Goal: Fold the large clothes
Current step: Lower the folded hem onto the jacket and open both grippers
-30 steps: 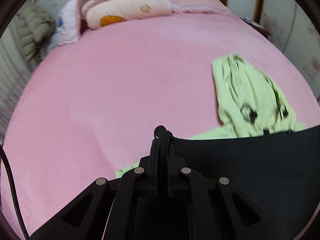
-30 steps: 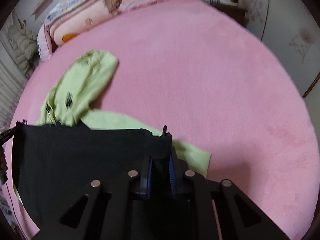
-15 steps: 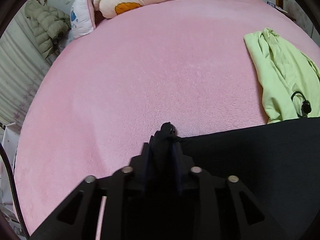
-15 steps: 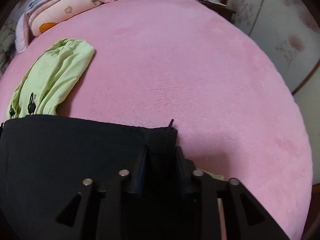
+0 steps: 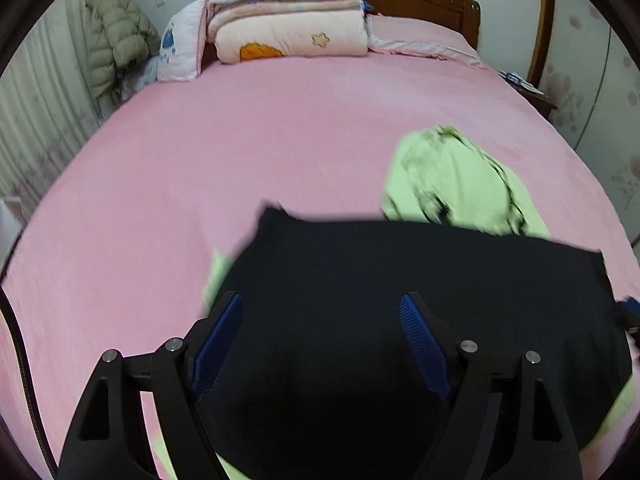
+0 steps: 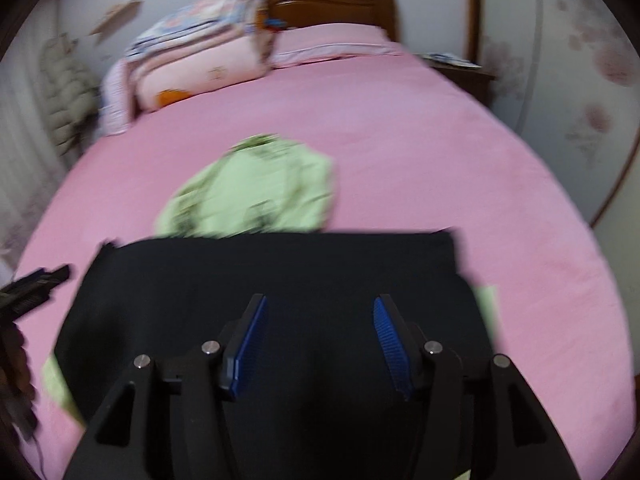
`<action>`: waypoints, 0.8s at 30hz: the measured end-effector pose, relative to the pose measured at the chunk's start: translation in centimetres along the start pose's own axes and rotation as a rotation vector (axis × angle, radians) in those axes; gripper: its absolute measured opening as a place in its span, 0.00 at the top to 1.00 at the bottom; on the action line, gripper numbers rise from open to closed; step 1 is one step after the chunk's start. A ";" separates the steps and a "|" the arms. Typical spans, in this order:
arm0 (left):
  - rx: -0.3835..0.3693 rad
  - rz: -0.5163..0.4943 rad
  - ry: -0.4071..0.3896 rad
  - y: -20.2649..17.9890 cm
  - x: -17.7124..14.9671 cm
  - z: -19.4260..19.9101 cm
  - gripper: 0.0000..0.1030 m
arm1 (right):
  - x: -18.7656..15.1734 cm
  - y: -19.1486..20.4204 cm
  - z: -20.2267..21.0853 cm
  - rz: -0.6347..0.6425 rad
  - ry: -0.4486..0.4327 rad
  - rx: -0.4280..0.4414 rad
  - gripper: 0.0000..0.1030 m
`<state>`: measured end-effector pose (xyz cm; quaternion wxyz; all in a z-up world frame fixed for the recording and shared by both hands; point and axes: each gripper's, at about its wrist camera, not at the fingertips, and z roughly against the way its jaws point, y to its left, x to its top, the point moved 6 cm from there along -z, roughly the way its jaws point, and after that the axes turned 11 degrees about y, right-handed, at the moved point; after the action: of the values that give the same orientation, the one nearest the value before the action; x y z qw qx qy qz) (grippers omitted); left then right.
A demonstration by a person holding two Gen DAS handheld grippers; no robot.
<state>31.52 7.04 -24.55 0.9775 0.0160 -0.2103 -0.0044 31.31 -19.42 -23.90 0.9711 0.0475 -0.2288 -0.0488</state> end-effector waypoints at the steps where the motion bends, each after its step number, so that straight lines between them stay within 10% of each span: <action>1: 0.009 -0.008 0.009 -0.7 -1.3 -0.4 0.23 | -0.9 2.3 -0.4 0.033 0.000 0.020 0.47; 7: 0.221 -0.013 0.089 1.1 -6.0 -5.1 0.23 | -4.1 6.0 -5.2 0.127 0.088 0.009 0.47; 11: 0.237 0.041 0.088 4.9 -7.6 -6.1 0.19 | -6.1 0.7 -7.9 0.115 0.162 -0.114 0.69; 18: 0.296 0.024 0.061 8.2 -9.8 -5.9 0.15 | -10.1 -14.3 -3.9 -0.069 0.163 -0.369 0.67; 24: 0.318 0.057 0.027 9.0 -10.3 -6.3 0.10 | -12.6 -18.0 -3.1 -0.147 0.161 -0.359 0.52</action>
<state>24.74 16.33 -34.20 0.9652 0.1645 -0.1954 0.0567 20.12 -35.57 -34.24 0.9729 -0.1058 -0.1340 -0.1557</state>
